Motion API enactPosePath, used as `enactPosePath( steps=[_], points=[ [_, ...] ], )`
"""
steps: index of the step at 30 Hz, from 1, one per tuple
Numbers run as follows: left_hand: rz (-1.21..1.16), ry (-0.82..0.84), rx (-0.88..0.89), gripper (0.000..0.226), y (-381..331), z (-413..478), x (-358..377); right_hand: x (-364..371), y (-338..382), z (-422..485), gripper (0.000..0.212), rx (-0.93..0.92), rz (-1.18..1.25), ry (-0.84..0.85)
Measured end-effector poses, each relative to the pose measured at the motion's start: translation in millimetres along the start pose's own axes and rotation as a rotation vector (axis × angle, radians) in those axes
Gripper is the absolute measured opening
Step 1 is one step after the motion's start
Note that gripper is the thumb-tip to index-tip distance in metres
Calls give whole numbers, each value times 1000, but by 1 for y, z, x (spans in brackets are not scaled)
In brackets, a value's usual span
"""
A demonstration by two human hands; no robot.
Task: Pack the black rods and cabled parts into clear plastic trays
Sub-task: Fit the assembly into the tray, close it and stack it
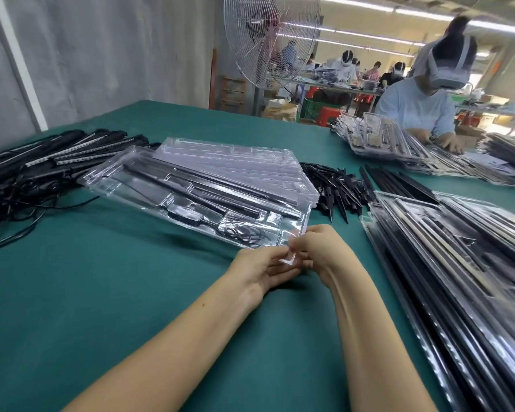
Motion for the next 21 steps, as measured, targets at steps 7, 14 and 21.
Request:
enactPosePath(
  steps=[7,14,21],
  points=[
    [-13,14,36,14,0,2,0,2,-2,4,12,-26,109,-19],
    [39,21,65,9,-1,3,-2,10,-9,0,21,41,213,77],
    [29,20,92,7,-3,2,-2,13,-9,3,20,-5,233,94]
  ],
)
Point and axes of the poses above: each hand's wrist, its own z-axis towards the middle knuckle, its own x-axis out of the palm, y = z × x, the point moved 9 cm from there along z, towards the middle knuckle, and after that the axes turned 1 degree about x, right-handed, at the moved point
